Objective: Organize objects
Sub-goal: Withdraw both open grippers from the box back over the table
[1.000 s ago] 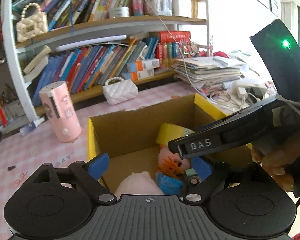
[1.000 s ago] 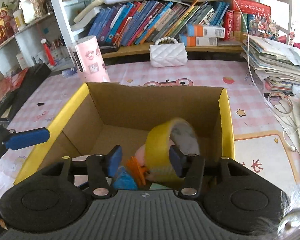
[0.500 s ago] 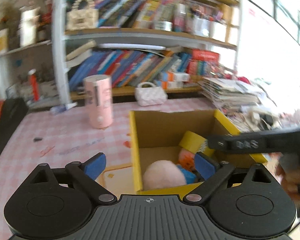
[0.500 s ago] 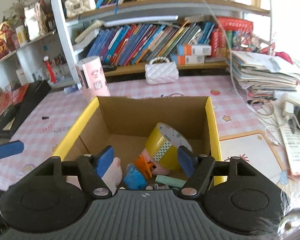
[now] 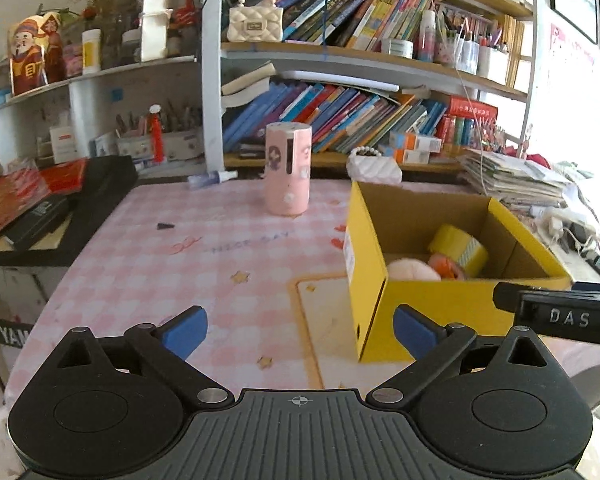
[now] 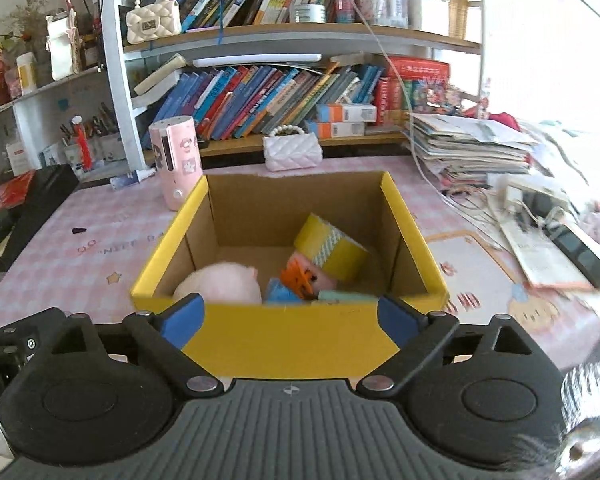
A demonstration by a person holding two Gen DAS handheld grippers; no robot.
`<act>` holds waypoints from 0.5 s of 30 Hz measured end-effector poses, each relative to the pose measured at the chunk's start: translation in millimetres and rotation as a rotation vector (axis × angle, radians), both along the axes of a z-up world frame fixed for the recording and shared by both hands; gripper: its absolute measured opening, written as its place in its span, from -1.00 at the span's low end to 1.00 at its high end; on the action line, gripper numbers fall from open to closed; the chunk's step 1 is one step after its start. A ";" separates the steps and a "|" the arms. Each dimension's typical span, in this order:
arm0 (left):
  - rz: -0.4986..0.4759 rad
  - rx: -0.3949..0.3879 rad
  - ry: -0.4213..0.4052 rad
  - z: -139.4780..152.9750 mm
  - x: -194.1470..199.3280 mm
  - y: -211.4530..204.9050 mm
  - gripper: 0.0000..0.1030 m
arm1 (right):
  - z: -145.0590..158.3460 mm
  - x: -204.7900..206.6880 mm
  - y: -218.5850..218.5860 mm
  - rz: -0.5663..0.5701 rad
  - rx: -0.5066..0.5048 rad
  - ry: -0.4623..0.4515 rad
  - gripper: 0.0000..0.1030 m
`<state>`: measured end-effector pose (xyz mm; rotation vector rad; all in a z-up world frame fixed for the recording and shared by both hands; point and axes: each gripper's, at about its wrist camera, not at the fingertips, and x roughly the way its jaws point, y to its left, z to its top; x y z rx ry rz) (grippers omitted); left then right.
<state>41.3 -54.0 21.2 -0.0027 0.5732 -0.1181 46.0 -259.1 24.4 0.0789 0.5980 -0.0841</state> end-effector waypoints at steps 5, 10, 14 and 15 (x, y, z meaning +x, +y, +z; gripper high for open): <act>-0.012 0.036 0.018 -4.1 -16.3 11.3 0.98 | -7.0 -24.6 22.5 -0.011 -0.025 0.017 0.94; -0.017 0.051 0.026 -5.0 -30.6 24.3 1.00 | -8.5 -40.0 40.9 -0.009 -0.038 0.015 1.00; -0.023 0.043 0.036 -7.3 -41.0 34.1 1.00 | -13.3 -50.5 53.6 0.010 -0.038 0.039 1.00; -0.024 0.039 0.039 -8.1 -43.2 36.8 1.00 | -14.4 -53.3 56.8 0.014 -0.040 0.044 1.00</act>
